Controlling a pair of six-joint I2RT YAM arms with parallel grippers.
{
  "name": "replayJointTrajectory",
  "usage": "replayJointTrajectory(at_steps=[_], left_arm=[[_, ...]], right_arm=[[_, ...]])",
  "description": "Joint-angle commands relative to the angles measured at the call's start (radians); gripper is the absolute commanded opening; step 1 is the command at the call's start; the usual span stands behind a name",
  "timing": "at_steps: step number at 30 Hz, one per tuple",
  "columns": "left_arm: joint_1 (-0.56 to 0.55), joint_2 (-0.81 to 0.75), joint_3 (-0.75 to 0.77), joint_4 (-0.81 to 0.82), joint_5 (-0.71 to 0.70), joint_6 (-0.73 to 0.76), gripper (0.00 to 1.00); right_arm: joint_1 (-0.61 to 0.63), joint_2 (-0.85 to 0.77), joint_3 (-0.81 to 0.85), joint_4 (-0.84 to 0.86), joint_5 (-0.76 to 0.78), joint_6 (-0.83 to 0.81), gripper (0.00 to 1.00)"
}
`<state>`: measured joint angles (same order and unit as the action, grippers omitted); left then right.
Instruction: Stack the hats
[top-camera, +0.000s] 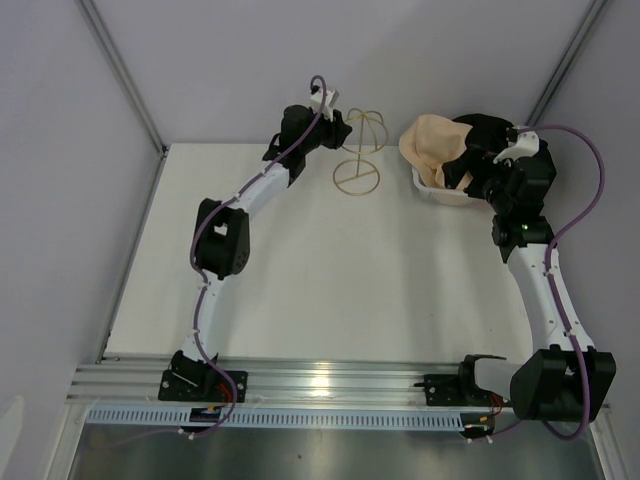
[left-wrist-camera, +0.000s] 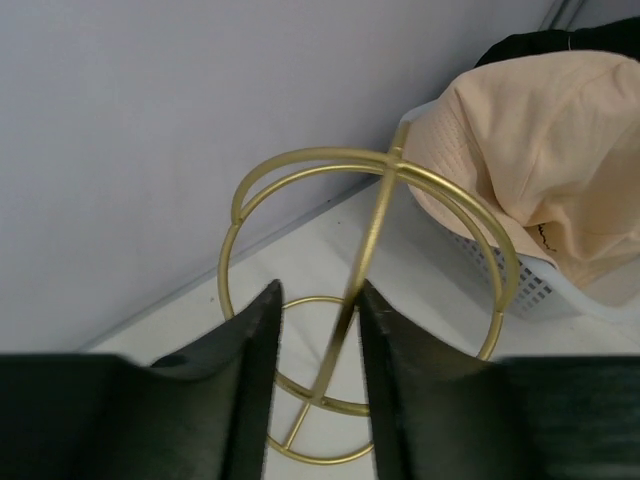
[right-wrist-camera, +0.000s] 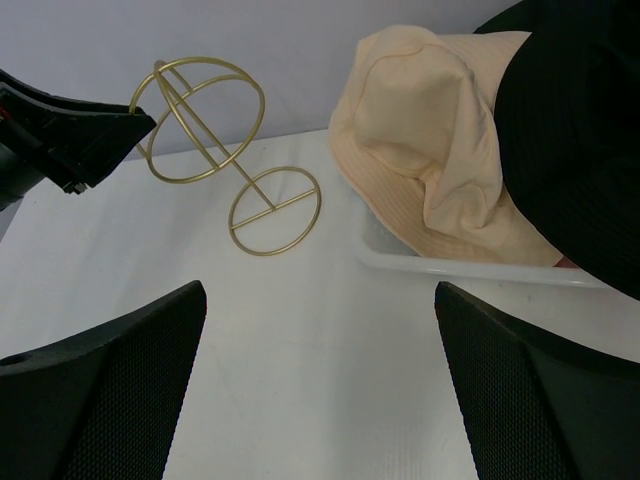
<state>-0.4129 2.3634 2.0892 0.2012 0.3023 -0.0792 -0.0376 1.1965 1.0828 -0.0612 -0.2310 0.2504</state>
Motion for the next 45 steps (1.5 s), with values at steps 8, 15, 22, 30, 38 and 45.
replayJointTrajectory(at_steps=[8, 15, 22, 30, 38, 45], left_arm=[[-0.015, 0.023, 0.078, 0.080, 0.066, -0.053, 0.11], [-0.020, -0.112, -0.005, -0.061, 0.140, -0.073, 0.01], [-0.041, -0.482, -0.437, -0.092, 0.028, -0.024, 0.01], [-0.167, -0.831, -0.831, -0.158, -0.073, -0.088, 0.01], [-0.331, -1.157, -1.153, -0.261, -0.189, -0.191, 0.01], [-0.434, -1.360, -1.268, -0.333, -0.224, -0.212, 0.01]], right_arm=[[-0.002, -0.095, -0.004, -0.052, 0.113, -0.045, 0.99], [-0.002, -0.146, -0.038, -0.042, 0.133, -0.011, 0.99], [-0.001, -0.164, -0.090, -0.049, 0.148, 0.041, 1.00], [-0.001, -0.150, -0.130, -0.045, 0.283, 0.053, 1.00], [-0.004, -0.054, -0.078, -0.061, 0.396, 0.076, 0.99], [-0.031, 0.072, 0.092, -0.065, 0.496, 0.070, 0.99]])
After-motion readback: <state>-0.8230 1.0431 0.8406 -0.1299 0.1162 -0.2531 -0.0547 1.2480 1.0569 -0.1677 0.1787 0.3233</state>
